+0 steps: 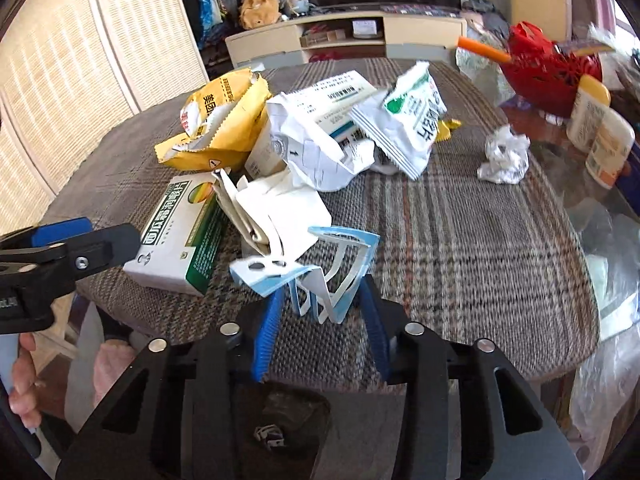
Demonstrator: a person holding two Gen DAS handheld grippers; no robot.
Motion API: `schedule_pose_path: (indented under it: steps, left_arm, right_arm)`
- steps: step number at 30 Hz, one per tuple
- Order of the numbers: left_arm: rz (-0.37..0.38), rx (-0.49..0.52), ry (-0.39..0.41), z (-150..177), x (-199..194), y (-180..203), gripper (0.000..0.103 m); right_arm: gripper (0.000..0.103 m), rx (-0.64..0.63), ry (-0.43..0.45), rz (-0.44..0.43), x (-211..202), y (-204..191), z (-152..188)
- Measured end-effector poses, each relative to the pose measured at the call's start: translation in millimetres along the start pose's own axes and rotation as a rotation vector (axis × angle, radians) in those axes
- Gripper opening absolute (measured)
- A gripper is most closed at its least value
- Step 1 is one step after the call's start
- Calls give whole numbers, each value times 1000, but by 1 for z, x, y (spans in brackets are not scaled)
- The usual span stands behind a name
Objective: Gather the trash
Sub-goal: 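Grasp the white-green medicine box with the left tool while right tool grasps tag, then lower box and tag over the bin and open both tools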
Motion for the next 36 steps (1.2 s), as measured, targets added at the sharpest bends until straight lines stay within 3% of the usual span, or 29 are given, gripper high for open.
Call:
schedule_pose_path:
  steps: [1, 5, 9, 14, 17, 18, 19, 26, 36]
  left_arm:
    - [-1, 2, -6, -1, 4, 3, 95]
    - [-1, 35, -24, 3, 17, 15, 95]
    - [-74, 73, -12, 5, 29, 20, 95]
    - [-90, 82, -23, 8, 42, 19, 94]
    - [-63, 61, -25, 9, 48, 15, 83]
    - [-71, 55, -10, 10, 46, 14, 69]
    - [-71, 56, 3, 10, 43, 14, 63]
    - [-20, 42, 1, 27, 18, 1, 63]
    - [37, 48, 0, 74, -42, -12, 63]
  right_arm:
    - [24, -3, 7, 11, 1, 1, 0]
    - [14, 45, 29, -7, -5, 12, 6]
    - [12, 83, 50, 13, -18, 25, 13]
    - [13, 109, 53, -13, -32, 30, 18]
    - [12, 114, 59, -23, -38, 30, 20]
    - [12, 111, 57, -23, -39, 29, 20]
    - [12, 107, 57, -24, -41, 27, 21]
    - [12, 99, 53, -27, -56, 10, 27]
    - [13, 92, 12, -56, -84, -28, 48]
Point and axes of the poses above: each gripper's, at about its wrist camera, not at the fingertips, and x roughly the way its jaws point, y to its right, z to its underside, the point moved 4 cm from there along x, roughly the way its jaws point, and after that the axes turned 9 degrees about -x, right-handed, at the moved point
